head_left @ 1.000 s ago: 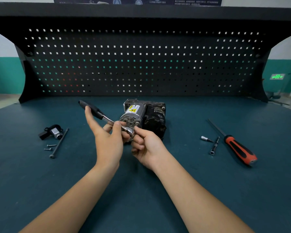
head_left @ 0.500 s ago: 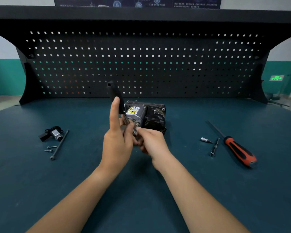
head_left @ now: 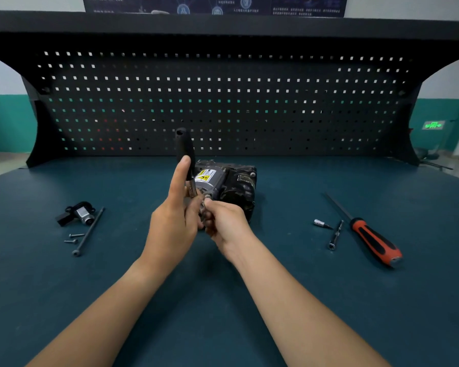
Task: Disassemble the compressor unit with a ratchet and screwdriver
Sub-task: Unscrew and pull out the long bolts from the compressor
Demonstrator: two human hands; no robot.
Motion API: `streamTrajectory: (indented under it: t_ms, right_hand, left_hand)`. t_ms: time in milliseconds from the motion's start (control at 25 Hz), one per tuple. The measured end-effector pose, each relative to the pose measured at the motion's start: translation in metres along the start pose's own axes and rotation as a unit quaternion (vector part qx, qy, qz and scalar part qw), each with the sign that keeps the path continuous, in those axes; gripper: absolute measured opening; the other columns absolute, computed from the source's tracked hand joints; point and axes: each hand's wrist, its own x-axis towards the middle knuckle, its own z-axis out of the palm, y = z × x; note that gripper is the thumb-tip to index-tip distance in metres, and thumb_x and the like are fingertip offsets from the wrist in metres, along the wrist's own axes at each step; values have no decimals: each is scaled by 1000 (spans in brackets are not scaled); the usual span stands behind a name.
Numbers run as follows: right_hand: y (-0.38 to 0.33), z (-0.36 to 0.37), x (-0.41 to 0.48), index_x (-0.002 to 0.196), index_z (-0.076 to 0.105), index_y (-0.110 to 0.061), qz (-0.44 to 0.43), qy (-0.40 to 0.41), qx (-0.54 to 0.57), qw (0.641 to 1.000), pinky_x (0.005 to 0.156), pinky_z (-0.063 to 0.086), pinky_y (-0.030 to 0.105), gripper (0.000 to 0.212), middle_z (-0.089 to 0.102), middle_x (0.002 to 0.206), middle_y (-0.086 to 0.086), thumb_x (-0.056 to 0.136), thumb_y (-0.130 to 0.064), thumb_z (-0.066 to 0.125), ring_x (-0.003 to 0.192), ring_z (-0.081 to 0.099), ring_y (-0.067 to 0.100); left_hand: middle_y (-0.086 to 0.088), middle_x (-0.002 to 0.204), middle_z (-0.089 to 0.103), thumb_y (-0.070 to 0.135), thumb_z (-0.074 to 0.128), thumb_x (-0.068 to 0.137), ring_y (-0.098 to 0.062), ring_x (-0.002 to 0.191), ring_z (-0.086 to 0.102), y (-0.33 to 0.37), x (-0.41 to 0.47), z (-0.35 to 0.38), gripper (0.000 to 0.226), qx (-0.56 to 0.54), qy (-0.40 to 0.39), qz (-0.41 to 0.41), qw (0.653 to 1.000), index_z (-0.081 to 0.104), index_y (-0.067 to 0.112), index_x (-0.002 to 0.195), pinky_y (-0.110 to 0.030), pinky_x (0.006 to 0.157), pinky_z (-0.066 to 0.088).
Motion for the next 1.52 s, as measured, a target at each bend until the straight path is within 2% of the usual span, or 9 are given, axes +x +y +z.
streamTrajectory:
  t_ms: [360, 520, 680, 840, 960, 1120, 1320, 1440, 1520]
  right_hand:
    - [7, -4, -1, 63, 46, -19, 98, -50, 124, 986, 50, 20, 20, 33, 35, 35, -11, 96, -19, 45, 29, 29, 2]
    - [7, -4, -2, 65, 48, -22, 117, -47, 145, 981, 50, 20, 19, 31, 32, 33, -10, 96, -22, 48, 28, 27, 1]
    - [6, -4, -1, 61, 48, -23, 127, -27, 125, 984, 46, 23, 17, 34, 30, 34, -11, 95, -24, 50, 29, 27, 3]
    - [7, -3, -2, 60, 48, -23, 106, -33, 125, 986, 48, 22, 19, 34, 32, 33, -9, 93, -25, 52, 28, 26, 2]
    - [8, -3, -2, 62, 43, -20, 99, -68, 144, 982, 47, 22, 20, 35, 32, 33, -8, 97, -21, 43, 29, 25, 3]
    - [9, -2, -2, 61, 41, -19, 94, -76, 146, 982, 48, 22, 19, 38, 29, 32, -9, 98, -19, 41, 28, 24, 3]
    - [8, -2, -2, 64, 45, -21, 98, -45, 143, 984, 49, 18, 21, 33, 28, 30, -8, 97, -20, 45, 26, 22, 4]
    - [8, -3, -2, 62, 47, -23, 101, -24, 136, 985, 49, 19, 20, 35, 28, 30, -9, 96, -18, 45, 26, 23, 3]
    - [9, -2, -2, 60, 45, -22, 99, -30, 131, 986, 49, 19, 21, 36, 29, 30, -9, 96, -20, 45, 27, 23, 3]
  left_hand:
    - [1, 76, 64, 1, 50, 92, -4, 46, 56, -7, -1, 3, 83, -105, 72, -87, 988, 5, 60, 128, -13, 54, 48]
    - [9, 79, 58, 6, 52, 92, -7, 55, 53, -4, 1, -8, 83, 21, -37, 13, 999, 10, 68, 129, -19, 57, 45]
    - [-6, 80, 58, -1, 65, 72, -27, 43, 51, 1, 6, -8, 85, 217, -120, 198, 948, 27, 39, 136, -25, 39, 35]
    - [-3, 80, 65, 3, 57, 89, -21, 56, 61, -2, 4, -11, 92, 18, -46, -18, 999, 9, 73, 126, -27, 57, 52]
    - [1, 74, 70, 2, 58, 89, -8, 49, 60, -8, 5, -13, 97, -108, 39, -135, 984, -6, 56, 138, -14, 55, 50]
    - [8, 82, 73, 0, 56, 90, -7, 54, 60, -11, 9, -11, 100, -199, 52, -210, 956, -19, 37, 144, -22, 63, 55]
    - [11, 83, 69, 3, 60, 87, 1, 57, 61, -5, 5, -13, 94, -99, -21, -74, 992, 5, 65, 132, -13, 64, 50]
    - [20, 85, 63, 9, 58, 83, 7, 67, 61, 2, 2, -6, 60, -1, -74, 40, 996, 42, 38, 134, 2, 66, 40]
    - [18, 84, 64, 6, 59, 86, 9, 62, 59, 0, 1, -4, 48, -17, -55, 10, 998, 50, 23, 130, 0, 62, 42]
